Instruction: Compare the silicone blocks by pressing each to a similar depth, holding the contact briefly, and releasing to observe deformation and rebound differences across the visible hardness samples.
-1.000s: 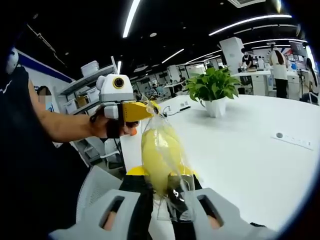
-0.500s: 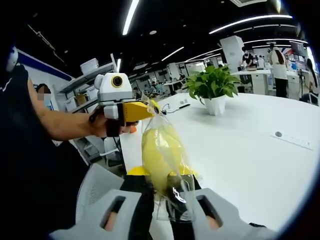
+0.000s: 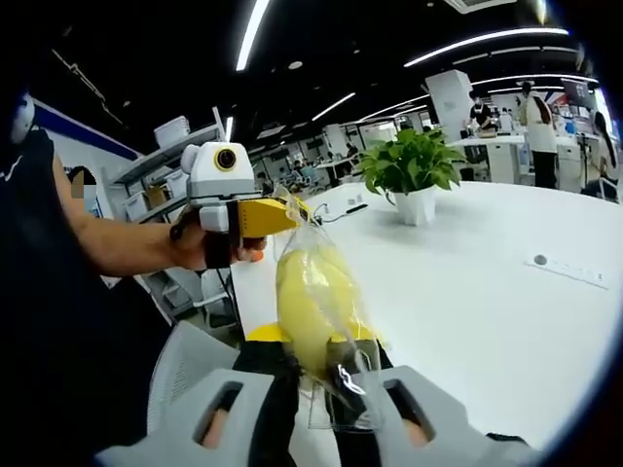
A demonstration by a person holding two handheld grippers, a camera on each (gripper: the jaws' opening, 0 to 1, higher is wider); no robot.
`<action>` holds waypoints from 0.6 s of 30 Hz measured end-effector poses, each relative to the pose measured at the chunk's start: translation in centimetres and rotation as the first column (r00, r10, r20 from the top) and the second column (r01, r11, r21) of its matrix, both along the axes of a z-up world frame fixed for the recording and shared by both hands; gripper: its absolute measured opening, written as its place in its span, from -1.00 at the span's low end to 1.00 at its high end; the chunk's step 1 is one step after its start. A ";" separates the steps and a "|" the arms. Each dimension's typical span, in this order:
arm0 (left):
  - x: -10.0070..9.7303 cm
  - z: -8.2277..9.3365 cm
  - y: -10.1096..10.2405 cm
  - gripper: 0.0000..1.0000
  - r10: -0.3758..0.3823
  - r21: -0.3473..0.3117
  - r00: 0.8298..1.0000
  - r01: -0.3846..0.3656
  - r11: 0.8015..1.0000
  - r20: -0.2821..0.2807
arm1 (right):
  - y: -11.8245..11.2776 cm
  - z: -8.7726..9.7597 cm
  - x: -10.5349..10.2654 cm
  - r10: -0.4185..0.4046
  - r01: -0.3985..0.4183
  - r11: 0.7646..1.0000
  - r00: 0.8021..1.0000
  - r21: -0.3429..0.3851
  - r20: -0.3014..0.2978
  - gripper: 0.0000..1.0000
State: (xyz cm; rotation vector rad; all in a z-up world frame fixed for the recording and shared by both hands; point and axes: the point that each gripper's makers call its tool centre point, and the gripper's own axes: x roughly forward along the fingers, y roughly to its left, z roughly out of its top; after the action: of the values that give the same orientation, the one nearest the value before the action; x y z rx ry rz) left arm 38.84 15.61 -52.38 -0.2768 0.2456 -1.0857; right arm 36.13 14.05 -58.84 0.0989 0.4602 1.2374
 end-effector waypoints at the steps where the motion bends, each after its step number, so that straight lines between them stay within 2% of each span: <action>1: 0.1 0.1 0.0 -1.00 0.003 -0.002 1.000 -0.003 1.000 -0.004 | 0.0 0.1 0.1 -0.010 0.010 1.000 1.000 0.005 0.024 -0.86; 4: 0.4 0.3 0.0 -1.00 0.009 0.000 1.000 -0.009 1.000 -0.017 | 0.1 0.2 0.1 -0.015 0.014 1.000 1.000 0.019 0.023 -0.81; 5: 0.5 0.6 -0.1 -1.00 0.018 -0.003 0.999 -0.018 1.000 -0.030 | 0.1 0.4 0.6 -0.034 0.032 0.999 0.997 0.028 0.065 -0.79; 6: 0.5 0.9 -0.2 -1.00 0.018 -0.005 0.999 -0.018 1.000 -0.029 | 0.1 0.6 0.8 -0.045 0.041 0.998 0.996 0.044 0.081 -0.78; 9: 0.5 1.8 -0.7 -1.00 0.013 -0.002 1.000 -0.013 1.000 -0.012 | -0.3 1.3 1.2 -0.064 0.059 0.994 0.997 0.095 0.048 -0.75; 12: 0.6 2.4 -0.9 -1.00 0.002 -0.006 1.000 -0.002 1.000 0.001 | -0.4 1.7 1.5 -0.079 0.074 0.991 0.996 0.113 0.046 -0.64; 15: 0.8 2.7 -1.0 -1.00 -0.007 -0.019 1.000 0.007 1.000 0.003 | -0.3 2.1 1.7 -0.102 0.095 0.986 0.994 0.134 0.049 -0.34; 18: 0.7 3.1 -1.3 -1.00 -0.016 -0.030 1.000 0.016 0.999 0.004 | -0.4 1.9 2.0 -0.120 0.112 0.986 0.991 0.124 0.059 -0.04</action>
State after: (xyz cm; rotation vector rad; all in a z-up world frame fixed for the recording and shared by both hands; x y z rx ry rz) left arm 39.56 14.33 -49.27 -0.2999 0.2281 -1.1061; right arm 38.09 13.67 -56.91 0.1850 0.3173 1.1495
